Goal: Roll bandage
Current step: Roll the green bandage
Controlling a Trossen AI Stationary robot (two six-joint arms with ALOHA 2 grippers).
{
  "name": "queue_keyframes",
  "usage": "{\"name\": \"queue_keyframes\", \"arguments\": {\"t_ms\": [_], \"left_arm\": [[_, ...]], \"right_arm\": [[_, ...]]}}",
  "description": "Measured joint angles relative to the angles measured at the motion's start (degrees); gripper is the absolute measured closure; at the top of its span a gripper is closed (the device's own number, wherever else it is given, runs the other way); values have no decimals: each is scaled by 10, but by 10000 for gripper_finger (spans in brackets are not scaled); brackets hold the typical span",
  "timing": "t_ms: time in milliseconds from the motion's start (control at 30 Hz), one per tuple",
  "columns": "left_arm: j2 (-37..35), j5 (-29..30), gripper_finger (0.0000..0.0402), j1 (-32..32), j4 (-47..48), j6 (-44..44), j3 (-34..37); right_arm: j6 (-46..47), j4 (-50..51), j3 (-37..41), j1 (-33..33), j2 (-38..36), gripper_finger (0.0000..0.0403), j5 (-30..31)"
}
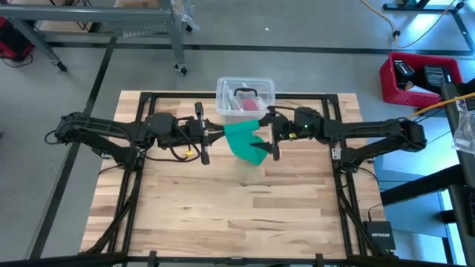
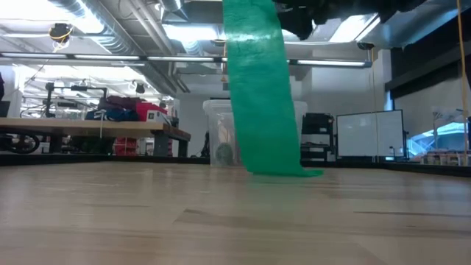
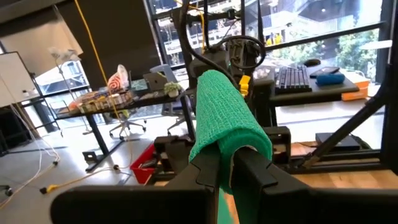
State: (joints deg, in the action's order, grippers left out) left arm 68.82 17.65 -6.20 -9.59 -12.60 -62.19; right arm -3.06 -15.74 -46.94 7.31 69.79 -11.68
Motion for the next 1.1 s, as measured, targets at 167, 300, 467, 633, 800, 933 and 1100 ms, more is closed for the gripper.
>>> {"name": "queue_keyframes", "arguments": {"t_ms": [167, 300, 467, 633, 800, 933, 1100], "left_arm": [[0, 0, 384, 0, 4, 2, 0], [0, -10, 384, -1, -5, 2, 0], [0, -11, 384, -1, -18, 4, 0], [0, -14, 384, -8, -18, 23, 0], [-2, -126, 384, -19, -17, 38, 0], [-2, -228, 384, -32, -8, 63, 0], [-2, -273, 384, -43, 22, 63, 0]], "right_arm": [[-5, 18, -29, -12, 7, 71, -29], [-6, -25, -30, -10, 20, 98, -16], [-44, -53, -30, -11, 52, 203, -5], [-102, -45, -30, -9, 48, 367, 30], [-187, -30, -30, -1, -4, 387, 117], [-233, -1, -30, 26, -49, 395, 138], [-227, 13, -31, 60, -79, 398, 116]]}}
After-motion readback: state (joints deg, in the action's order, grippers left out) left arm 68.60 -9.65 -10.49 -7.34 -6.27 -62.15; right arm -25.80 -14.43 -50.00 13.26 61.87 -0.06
